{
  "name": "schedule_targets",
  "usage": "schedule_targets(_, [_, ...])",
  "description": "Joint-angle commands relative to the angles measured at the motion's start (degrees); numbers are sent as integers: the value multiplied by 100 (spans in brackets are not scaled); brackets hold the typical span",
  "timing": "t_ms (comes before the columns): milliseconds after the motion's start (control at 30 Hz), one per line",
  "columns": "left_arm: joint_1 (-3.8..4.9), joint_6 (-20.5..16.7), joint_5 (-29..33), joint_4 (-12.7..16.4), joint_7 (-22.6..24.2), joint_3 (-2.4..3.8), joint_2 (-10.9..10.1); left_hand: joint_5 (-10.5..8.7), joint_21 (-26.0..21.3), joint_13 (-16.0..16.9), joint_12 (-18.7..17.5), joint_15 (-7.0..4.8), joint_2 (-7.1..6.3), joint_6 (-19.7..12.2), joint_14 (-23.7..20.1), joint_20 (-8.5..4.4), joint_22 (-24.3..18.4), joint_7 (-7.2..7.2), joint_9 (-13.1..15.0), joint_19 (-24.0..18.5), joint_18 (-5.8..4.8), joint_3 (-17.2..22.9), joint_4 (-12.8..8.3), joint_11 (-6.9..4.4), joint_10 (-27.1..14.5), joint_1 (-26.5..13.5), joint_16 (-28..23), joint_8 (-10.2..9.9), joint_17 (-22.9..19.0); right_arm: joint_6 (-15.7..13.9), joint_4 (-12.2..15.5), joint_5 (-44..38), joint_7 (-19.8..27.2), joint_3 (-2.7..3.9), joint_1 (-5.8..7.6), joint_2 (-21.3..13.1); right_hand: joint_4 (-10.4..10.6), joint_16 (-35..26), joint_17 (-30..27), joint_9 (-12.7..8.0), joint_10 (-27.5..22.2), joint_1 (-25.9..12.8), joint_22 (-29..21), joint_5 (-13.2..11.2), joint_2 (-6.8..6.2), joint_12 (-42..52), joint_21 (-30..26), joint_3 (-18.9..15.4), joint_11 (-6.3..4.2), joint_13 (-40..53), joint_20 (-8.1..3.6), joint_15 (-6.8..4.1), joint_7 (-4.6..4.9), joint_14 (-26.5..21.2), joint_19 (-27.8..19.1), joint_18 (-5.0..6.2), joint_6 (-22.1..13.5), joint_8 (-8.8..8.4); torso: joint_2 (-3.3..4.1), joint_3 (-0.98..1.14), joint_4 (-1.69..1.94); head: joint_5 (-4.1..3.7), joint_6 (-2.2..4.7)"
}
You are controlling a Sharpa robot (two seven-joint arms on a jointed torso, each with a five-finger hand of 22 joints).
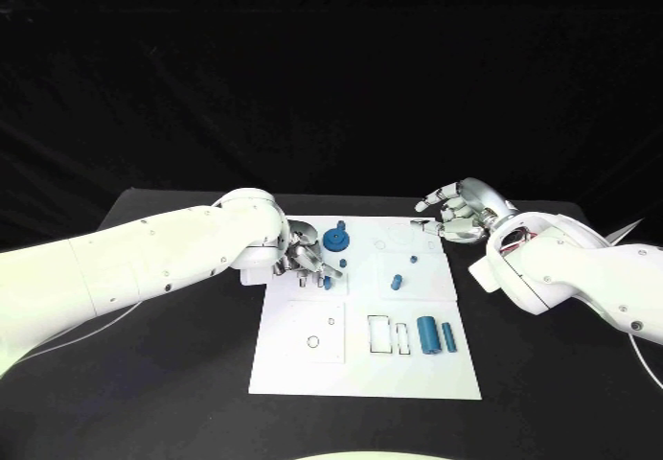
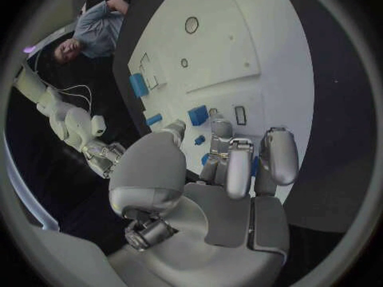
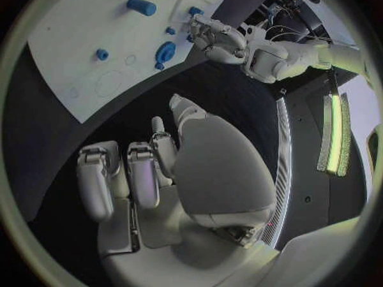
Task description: Assemble the parts on the task board
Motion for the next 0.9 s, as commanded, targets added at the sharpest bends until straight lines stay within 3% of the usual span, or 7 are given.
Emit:
schedule_targets(33, [10,123,115,-2,-1,2,24,2,27,-1,20,-27,0,32,330,-9,7,-14,13,1,-30,-38,8,-6,35,67,14,20,938,20,-4,-25,5,0,-7,9,1,-30,1173,0,11,-22,1478,41,-55,9,-12,42,-3,241,-27,-22,-4,517,577,-71,-37,27,0,1,4,-3,-7])
schedule_targets(900, [8,161,321,-84,-4,1,121,22,35,-1,20,-46,208,27,337,-23,33,-35,111,-2,-33,37,-1,-27,35,702,21,-26,957,55,-30,-25,-17,-1,-20,45,6,-35,1162,-1,22,-28,1475,118,-57,18,-16,92,-6,245,-30,-25,-5,514,574,-70,-43,62,3,3,2,-3,-32])
